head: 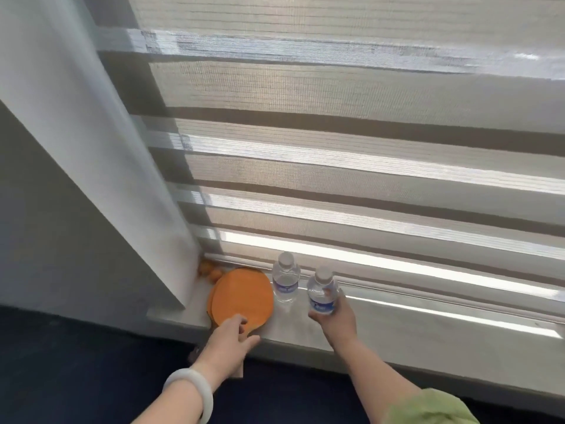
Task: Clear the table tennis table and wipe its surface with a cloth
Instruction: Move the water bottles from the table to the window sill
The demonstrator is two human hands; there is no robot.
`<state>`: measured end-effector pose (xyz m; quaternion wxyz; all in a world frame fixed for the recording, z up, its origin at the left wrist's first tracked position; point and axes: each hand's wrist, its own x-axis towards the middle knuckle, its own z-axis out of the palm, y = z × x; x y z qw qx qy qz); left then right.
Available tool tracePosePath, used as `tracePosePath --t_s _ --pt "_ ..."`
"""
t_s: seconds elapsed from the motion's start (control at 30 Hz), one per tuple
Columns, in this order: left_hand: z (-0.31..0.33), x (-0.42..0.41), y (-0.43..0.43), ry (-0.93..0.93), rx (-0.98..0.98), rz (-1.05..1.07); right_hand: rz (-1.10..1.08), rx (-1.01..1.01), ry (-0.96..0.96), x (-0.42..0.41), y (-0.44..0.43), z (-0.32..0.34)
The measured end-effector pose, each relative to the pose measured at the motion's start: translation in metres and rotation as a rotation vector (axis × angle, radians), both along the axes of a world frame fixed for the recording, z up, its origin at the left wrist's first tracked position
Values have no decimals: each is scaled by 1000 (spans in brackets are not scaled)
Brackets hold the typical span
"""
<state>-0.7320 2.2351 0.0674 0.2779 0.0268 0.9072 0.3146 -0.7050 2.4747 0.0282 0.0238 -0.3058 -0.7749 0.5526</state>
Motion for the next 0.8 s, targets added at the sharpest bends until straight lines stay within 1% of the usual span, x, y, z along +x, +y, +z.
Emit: tracePosePath --t_s 0.23,0.4,0.5,0.6,0.8 --pt "-10 5 25 46 -30 58 37 -20 -68 -10 5 -29" --pt "-16 5 36 20 -29 92 140 140 -105 -11 14 -41" --pt "-20 6 39 6 -38 107 148 73 -157 -15 15 -47" --pt "-21 6 40 10 -29 132 137 56 -124 -23 15 -47" --pt "-23 6 38 18 -33 161 98 -31 -133 -38 16 -44"
